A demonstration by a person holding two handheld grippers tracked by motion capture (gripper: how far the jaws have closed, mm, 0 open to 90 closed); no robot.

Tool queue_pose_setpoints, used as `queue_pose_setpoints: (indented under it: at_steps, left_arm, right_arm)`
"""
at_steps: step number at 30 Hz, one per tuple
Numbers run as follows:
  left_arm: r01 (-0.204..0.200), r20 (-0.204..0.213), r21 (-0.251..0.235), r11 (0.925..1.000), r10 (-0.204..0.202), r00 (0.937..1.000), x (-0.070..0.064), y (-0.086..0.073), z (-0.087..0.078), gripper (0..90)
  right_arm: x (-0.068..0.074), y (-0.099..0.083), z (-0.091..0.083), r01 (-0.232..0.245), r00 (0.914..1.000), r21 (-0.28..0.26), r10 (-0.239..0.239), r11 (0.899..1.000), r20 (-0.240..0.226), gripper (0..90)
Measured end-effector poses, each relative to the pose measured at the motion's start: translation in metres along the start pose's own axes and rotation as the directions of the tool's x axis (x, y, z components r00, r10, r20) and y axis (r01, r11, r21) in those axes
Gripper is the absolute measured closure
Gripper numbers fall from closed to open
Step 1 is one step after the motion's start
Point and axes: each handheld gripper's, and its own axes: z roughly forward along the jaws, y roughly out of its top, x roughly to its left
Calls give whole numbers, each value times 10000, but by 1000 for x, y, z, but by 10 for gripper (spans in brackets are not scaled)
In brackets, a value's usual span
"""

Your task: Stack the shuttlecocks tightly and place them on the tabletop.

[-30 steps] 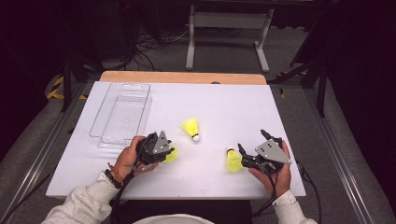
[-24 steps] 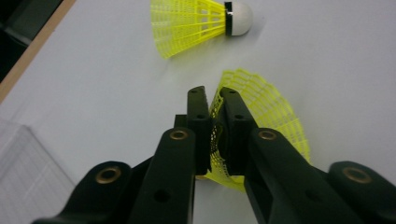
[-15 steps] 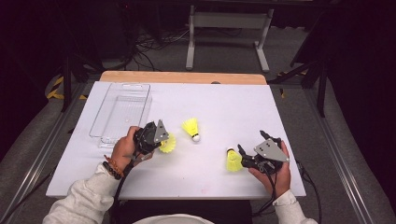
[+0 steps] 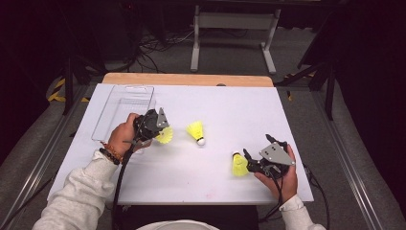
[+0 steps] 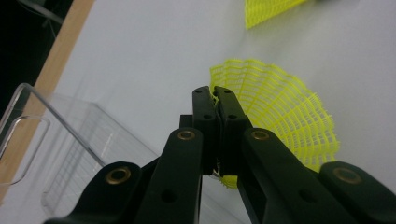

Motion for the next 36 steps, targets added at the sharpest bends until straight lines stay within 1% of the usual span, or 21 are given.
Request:
queue_pose_setpoints:
  at_steps: [1,2,5,6,9,11,13,15,17,18,19,21,24,25,27,29,30,31,33,35,36]
  left_arm:
    - [-78,-1,161,9998,78,10000,0,1,3,883]
    - [-65,81,256,9996,63,9999,1,1,5,882]
    - [-95,145,504,9987,88,9999,2,1,11,871]
    - [-168,183,583,9982,158,9997,2,2,12,865]
    - [-212,99,773,9968,205,9997,2,3,15,820]
    - [-44,82,688,9976,38,10000,2,3,16,813]
    - [39,-35,647,9979,-37,10000,2,4,17,772]
    - [169,8,567,9982,-169,9999,3,4,17,728]
    - [179,-66,536,9984,-176,9998,3,4,17,696]
    - [174,-97,517,9985,-169,9998,3,5,16,696]
    - [301,27,319,9990,-302,9995,4,6,16,694]
    - [440,32,157,9989,-440,9990,3,7,15,677]
    - [378,71,120,9992,-379,9993,2,10,14,663]
    - [392,30,55,9992,-393,9992,1,11,14,647]
    - [458,104,-55,9989,-457,9989,1,13,14,646]
    - [524,-20,-108,9986,-524,9986,1,15,14,634]
    - [532,-77,-179,9984,-533,9985,1,16,13,609]
    - [600,-65,-186,9980,-602,9982,1,18,13,604]
    - [533,-219,-227,9983,-537,9983,0,21,14,608]
    - [494,-201,-159,9987,-497,9986,0,24,15,620]
    - [464,-212,-218,9987,-469,9987,-1,26,15,617]
  right_arm:
    - [0,0,0,22,10000,24,-22,10000,-28,127]
    - [1,0,1,52,10000,65,-51,10000,-37,126]
    - [2,-1,2,150,9999,124,-149,9998,-55,125]
    - [2,-1,2,183,9998,146,-182,9997,-44,125]
    - [2,-1,3,208,9998,180,-207,9996,-28,124]
    - [2,-2,3,217,9998,183,-217,9996,-8,124]
    - [2,-2,3,197,9998,187,-197,9996,-13,124]
    - [2,-2,3,216,9998,178,-216,9996,-21,123]
    - [2,-2,3,238,9997,189,-238,9995,-47,123]
    - [2,-2,3,240,9997,204,-239,9995,-56,123]
    - [2,-2,4,263,9996,227,-261,9994,-56,123]
    - [3,-2,4,264,9996,258,-261,9993,-101,122]
    - [3,-2,4,294,9995,268,-291,9992,-102,121]
    - [3,-2,4,292,9995,278,-289,9992,-118,122]
    - [3,-2,4,307,9995,292,-304,9991,-107,121]
    - [3,-2,4,324,9994,295,-321,9990,-119,121]
    - [3,-2,4,334,9994,304,-331,9990,-119,120]
    - [3,-2,4,341,9994,305,-337,9990,-125,120]
    - [3,-2,4,365,9993,307,-361,9989,-137,120]
    - [3,-2,4,373,9992,306,-369,9988,-136,120]
    - [3,-2,4,376,9992,311,-372,9988,-141,120]
